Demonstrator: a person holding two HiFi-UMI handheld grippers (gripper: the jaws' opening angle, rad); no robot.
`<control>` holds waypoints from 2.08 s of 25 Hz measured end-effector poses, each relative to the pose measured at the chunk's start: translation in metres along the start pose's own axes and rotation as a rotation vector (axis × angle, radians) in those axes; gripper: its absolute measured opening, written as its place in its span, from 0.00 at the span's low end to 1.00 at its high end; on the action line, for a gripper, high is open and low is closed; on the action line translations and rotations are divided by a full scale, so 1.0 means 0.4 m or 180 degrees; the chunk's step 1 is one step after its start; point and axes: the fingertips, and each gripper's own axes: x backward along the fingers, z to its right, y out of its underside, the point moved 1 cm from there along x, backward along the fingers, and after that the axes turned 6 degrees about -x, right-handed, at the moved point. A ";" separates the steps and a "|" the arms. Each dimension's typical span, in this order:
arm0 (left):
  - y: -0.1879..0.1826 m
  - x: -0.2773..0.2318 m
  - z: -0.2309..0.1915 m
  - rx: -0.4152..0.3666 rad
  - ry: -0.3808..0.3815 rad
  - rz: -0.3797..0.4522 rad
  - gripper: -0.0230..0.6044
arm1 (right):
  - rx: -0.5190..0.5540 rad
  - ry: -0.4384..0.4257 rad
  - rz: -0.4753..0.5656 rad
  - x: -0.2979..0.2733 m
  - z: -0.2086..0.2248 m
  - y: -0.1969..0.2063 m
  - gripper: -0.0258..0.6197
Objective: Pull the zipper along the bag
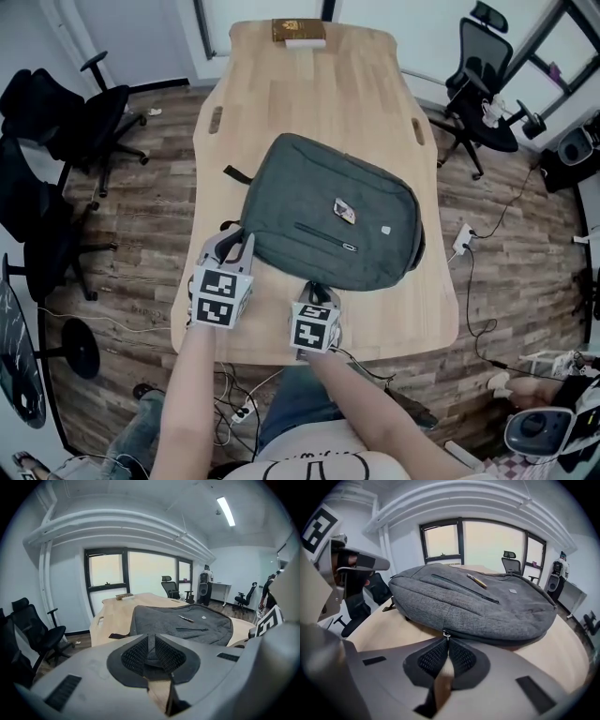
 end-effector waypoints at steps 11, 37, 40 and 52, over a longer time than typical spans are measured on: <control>0.102 -0.085 0.041 0.0088 -0.0250 -0.0696 0.09 | 0.0161 -0.0665 -0.0212 0.045 0.008 0.016 0.13; 0.121 -0.118 0.026 0.0198 -0.0458 -0.0944 0.09 | 0.1043 -0.0977 -0.0738 0.101 0.206 0.027 0.13; 0.122 -0.118 0.027 0.0175 -0.0443 -0.0942 0.09 | 0.1214 -0.0930 -0.0798 0.106 0.252 0.027 0.13; 0.119 -0.119 0.040 0.0148 -0.0411 -0.0874 0.09 | 0.1642 -0.0904 -0.0611 0.090 0.353 0.018 0.13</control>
